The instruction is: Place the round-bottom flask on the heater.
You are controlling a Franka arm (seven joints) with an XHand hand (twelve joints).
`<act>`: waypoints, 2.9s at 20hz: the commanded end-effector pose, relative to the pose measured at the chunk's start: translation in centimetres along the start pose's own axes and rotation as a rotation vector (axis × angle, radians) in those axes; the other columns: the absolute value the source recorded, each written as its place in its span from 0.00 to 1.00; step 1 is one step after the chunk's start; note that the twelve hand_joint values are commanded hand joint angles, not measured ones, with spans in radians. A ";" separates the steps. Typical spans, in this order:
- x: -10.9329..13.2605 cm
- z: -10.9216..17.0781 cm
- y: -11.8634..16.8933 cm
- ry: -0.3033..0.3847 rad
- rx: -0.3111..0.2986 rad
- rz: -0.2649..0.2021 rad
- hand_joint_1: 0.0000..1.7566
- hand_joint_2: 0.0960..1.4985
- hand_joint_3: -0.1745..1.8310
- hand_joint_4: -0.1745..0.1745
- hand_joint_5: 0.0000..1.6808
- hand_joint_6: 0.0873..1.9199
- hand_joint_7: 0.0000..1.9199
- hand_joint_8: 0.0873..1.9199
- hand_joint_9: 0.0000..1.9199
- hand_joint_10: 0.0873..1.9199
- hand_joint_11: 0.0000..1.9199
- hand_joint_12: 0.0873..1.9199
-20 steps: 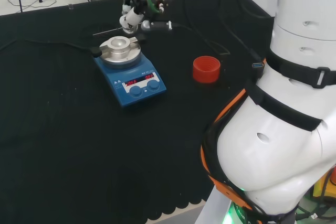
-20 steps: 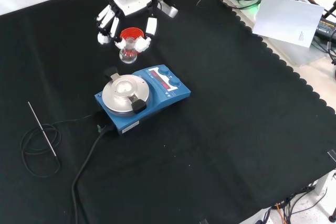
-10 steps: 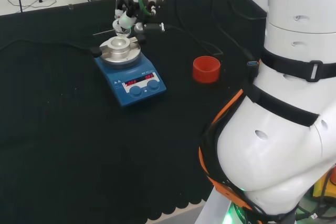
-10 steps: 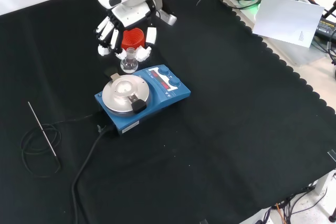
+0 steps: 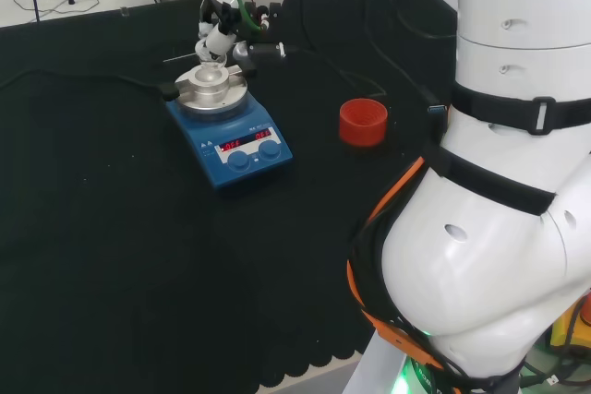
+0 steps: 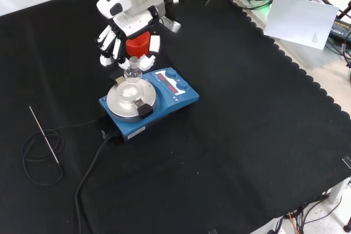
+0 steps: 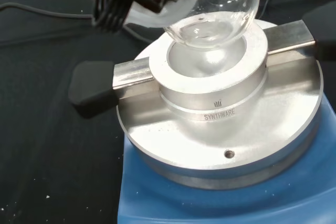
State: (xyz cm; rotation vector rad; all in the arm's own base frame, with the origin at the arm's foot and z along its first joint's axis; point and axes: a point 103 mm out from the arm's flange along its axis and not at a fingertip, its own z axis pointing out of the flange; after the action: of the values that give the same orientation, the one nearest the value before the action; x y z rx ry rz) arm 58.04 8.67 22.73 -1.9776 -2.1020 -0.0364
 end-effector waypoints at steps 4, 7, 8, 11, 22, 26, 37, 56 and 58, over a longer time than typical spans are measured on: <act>-0.9 0.6 1.3 0.006 0.013 0.003 0.62 0.43 0.48 0.79 0.63 0.56 0.20 0.32 0.31 0.31 0.17 0.66; -1.0 0.7 1.5 0.012 0.020 0.004 0.62 0.43 0.48 0.79 0.63 0.56 0.20 0.32 0.31 0.31 0.17 0.66; -1.1 0.8 1.7 0.015 0.023 0.004 0.62 0.43 0.48 0.79 0.63 0.56 0.20 0.32 0.31 0.31 0.17 0.66; -1.3 1.3 2.2 0.014 0.027 0.001 0.62 0.43 0.48 0.79 0.63 0.56 0.20 0.32 0.31 0.31 0.17 0.66; -0.4 2.0 2.5 0.002 0.038 -0.012 0.62 0.43 0.48 0.80 0.63 0.56 0.20 0.32 0.31 0.31 0.17 0.66; -0.6 2.2 2.7 -0.005 0.043 -0.009 0.62 0.43 0.48 0.80 0.63 0.56 0.20 0.32 0.31 0.31 0.17 0.66; -0.8 3.1 3.4 -0.011 0.058 -0.009 0.62 0.43 0.48 0.81 0.63 0.56 0.20 0.32 0.31 0.31 0.17 0.66; -1.6 3.2 3.6 0.023 0.083 -0.002 0.56 0.35 0.47 0.34 0.26 0.40 0.14 0.34 0.25 0.35 0.13 0.68; -1.7 3.1 3.5 0.024 0.088 -0.005 0.56 0.34 0.47 0.34 0.22 0.32 0.13 0.34 0.24 0.36 0.12 0.68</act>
State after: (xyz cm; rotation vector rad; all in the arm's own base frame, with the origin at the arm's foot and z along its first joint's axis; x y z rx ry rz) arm 61.19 7.95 18.81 -1.9197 -2.0566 0.0213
